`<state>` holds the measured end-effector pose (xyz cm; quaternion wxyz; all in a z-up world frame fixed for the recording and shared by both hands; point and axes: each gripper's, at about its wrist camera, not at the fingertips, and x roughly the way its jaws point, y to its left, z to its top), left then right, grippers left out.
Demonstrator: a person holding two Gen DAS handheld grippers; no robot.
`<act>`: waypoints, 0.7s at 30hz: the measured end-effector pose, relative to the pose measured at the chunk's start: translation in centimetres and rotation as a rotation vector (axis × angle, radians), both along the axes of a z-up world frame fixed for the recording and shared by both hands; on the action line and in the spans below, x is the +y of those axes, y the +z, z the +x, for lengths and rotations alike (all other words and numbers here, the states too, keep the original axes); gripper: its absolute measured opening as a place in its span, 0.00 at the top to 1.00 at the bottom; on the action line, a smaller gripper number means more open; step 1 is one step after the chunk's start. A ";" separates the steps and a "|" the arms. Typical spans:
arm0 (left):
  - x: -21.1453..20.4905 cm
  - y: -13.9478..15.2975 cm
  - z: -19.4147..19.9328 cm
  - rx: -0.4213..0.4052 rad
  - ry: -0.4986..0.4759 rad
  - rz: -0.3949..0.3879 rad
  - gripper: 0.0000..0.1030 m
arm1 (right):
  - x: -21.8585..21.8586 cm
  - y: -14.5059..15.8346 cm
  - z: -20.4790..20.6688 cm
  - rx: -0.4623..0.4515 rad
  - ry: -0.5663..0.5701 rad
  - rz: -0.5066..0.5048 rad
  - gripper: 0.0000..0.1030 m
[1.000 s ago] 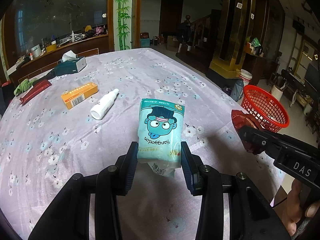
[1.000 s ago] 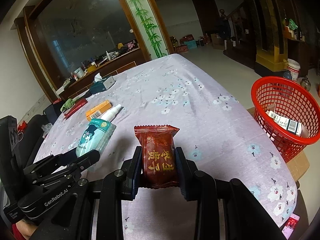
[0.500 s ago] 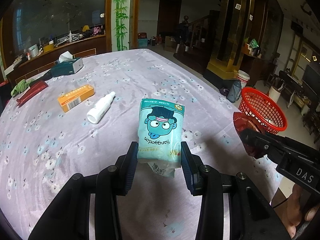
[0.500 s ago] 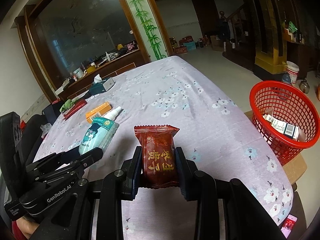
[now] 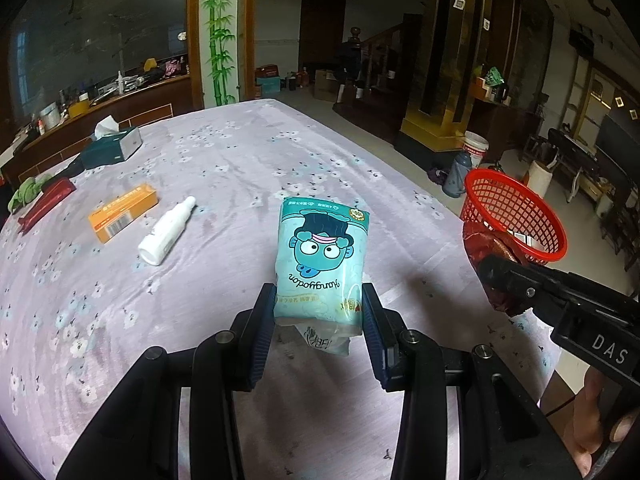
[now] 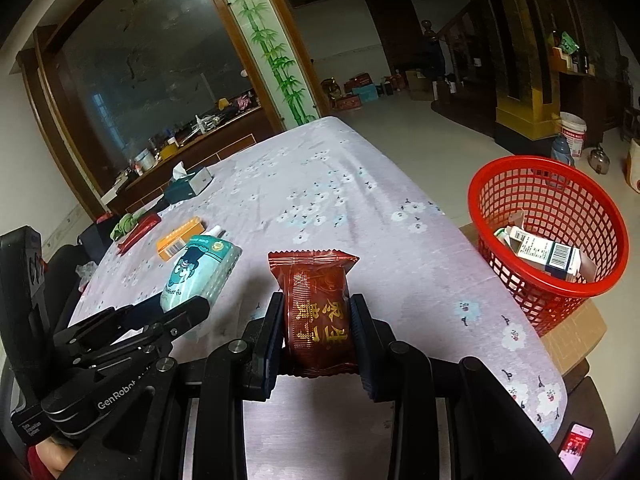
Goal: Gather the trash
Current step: 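Carry the teal packet and red snack packet with both grippers to the red wastebasket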
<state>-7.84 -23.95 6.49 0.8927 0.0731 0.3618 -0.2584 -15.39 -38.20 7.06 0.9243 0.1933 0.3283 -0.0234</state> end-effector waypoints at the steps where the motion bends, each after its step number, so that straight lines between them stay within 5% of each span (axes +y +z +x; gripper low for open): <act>1: -0.2 0.0 0.0 -0.001 -0.002 0.002 0.61 | -0.1 0.0 0.0 -0.001 -0.002 0.000 0.67; 21: -4.6 0.9 0.3 -0.016 -0.060 0.020 0.61 | -4.9 0.8 -1.1 -0.016 -0.084 0.036 0.67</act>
